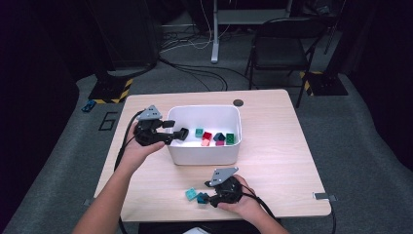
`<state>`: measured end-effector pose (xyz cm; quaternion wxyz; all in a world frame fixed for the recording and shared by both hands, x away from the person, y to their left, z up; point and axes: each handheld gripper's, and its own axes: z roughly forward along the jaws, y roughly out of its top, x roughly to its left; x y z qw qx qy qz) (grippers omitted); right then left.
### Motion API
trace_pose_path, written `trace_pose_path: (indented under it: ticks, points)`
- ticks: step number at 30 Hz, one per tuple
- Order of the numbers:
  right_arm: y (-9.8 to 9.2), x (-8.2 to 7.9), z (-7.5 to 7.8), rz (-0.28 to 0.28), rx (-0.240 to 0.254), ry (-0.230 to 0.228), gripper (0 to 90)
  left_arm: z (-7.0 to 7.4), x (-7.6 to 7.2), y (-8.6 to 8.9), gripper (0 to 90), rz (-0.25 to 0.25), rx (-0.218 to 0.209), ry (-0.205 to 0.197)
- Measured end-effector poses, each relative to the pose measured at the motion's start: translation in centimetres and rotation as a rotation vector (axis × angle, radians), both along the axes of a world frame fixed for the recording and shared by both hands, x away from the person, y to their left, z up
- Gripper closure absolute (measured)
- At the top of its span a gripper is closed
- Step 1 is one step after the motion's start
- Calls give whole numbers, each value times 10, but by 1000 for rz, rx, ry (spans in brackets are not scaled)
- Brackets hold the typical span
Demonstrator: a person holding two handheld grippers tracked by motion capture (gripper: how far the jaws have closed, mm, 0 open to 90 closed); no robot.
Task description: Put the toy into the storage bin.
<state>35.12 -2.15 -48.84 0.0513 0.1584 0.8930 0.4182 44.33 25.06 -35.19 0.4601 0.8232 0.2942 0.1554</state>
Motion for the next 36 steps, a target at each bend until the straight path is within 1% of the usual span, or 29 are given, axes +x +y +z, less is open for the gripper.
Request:
trace_pose_path:
  ticks: [2,3,4,5,6,7,8,9,10,12,14,18,19,21,23,26,27,29,33,36]
  points:
    - [3,0,-3,2,-5,13,468,-2,-4,3,420,4,-9,4]
    - [4,1,-4,7,-10,9,462,-4,-5,5,420,10,-20,5]
    - [6,1,-5,14,-11,12,457,-6,-7,6,420,9,-25,8]
    - [8,1,-7,25,-22,0,453,-7,-9,7,420,8,-27,8]
    - [10,0,-8,27,-28,3,449,-8,-10,7,420,9,-31,6]
    - [12,0,-9,32,-35,-1,444,-9,-12,8,420,4,-27,7]
    - [13,-1,-10,28,-44,9,439,-10,-13,10,420,4,-24,7]
    - [15,-1,-12,27,-52,7,436,-11,-14,11,420,2,-23,8]
    - [16,-1,-13,29,-59,7,432,-11,-15,13,420,10,-32,8]
    - [18,-1,-16,24,-70,17,432,-12,-17,16,420,6,-43,11]
    - [19,0,-19,33,-83,13,432,-12,-19,19,421,9,-45,7]
    - [19,2,-23,31,-95,25,438,-12,-24,24,421,11,-43,6]
    - [19,1,-24,29,-94,33,440,-12,-26,25,422,11,-43,3]
    - [19,2,-25,36,-104,28,450,-13,-29,27,421,8,-44,1]
    - [20,2,-26,33,-111,33,462,-14,-32,28,422,6,-49,-2]
    - [20,3,-27,49,-119,22,509,-16,-36,28,422,-1,-50,-1]
    - [21,2,-27,45,-123,25,536,-17,-37,28,422,-6,-51,1]
    - [20,2,-27,46,-125,21,561,-19,-40,27,422,-11,-55,1]
    - [20,3,-25,47,-124,23,565,-22,-43,25,423,-18,-41,-3]
    - [18,3,-21,45,-122,24,566,-22,-46,26,424,-25,-38,-3]
